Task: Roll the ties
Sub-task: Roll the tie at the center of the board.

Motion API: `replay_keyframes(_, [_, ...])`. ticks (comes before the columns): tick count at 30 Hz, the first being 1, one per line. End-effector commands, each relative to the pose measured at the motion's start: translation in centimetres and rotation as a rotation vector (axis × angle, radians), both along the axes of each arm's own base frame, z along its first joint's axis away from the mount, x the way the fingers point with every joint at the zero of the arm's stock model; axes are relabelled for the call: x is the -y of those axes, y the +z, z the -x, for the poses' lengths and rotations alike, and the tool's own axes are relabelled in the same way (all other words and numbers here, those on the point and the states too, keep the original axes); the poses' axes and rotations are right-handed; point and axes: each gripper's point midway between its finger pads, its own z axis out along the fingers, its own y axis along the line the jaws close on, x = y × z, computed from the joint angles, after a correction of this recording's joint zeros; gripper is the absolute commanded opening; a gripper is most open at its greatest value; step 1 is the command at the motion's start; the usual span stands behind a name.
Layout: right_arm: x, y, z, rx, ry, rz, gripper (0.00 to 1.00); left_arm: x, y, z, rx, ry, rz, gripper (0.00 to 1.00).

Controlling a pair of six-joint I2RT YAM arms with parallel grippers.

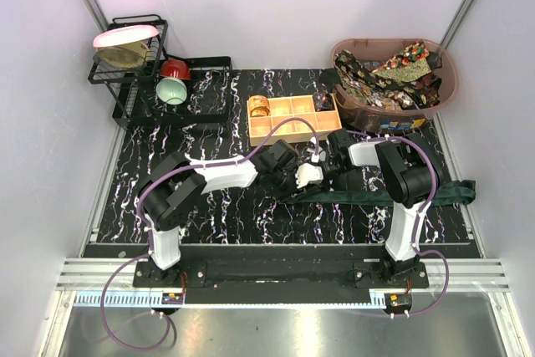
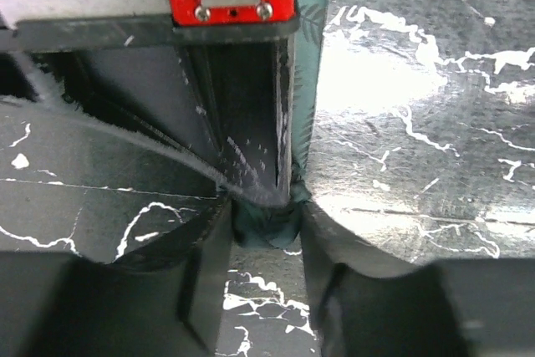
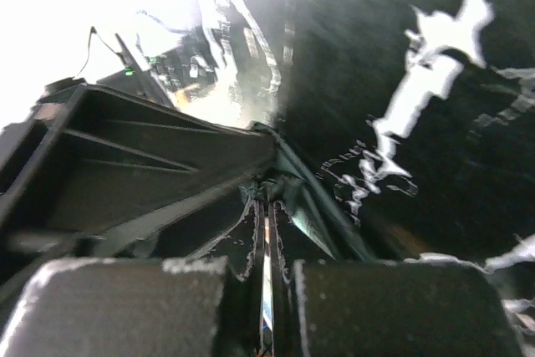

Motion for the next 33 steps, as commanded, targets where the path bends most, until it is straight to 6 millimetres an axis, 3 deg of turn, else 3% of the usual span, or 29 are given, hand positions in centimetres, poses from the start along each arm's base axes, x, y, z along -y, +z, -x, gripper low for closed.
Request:
replay_keyframes(1, [2.2,-2.3,0.1,-0.016,0.005,0.164,0.00,-2.8,-2.7,1.8,-0.113,-0.005,-0.073,0.51])
replay_keyframes(8, [2.9,-2.6,0.3,-0.065,0.004,0.204,0.00,-1.6,0.3,-0.3,-0.049,-0.005,0.130,0.67])
replay_keyframes(12, [3.3,-2.6,0.6,-0.084,-0.003,0.213,0.00,-1.8,0.5,-0.3,-0.037,-0.019,0.214,0.70])
replay_keyframes(19, [4.0,-3.7,0.7,-0.114,-0.016,0.242,0.00,-0.5,1.7,0.0,-0.018,-0.017,0.407,0.72])
replay_keyframes(21, [4.2,-4.1,0.8,-0.124,-0.016,0.253,0.00,-0.6,1.2,1.0,-0.043,-0.037,0.428,0.72])
replay_keyframes(28, [4.6,-5.1,1.1,-0.144,-0.015,0.281,0.00,0.5,0.2,0.2,-0.018,-0.001,0.492,0.69])
replay_keyframes(33, [4.9,-5.6,1.4,-0.156,-0.014,0.293,0.00,1.1,-1.2,0.1,-0.023,0.019,0.497,0.60])
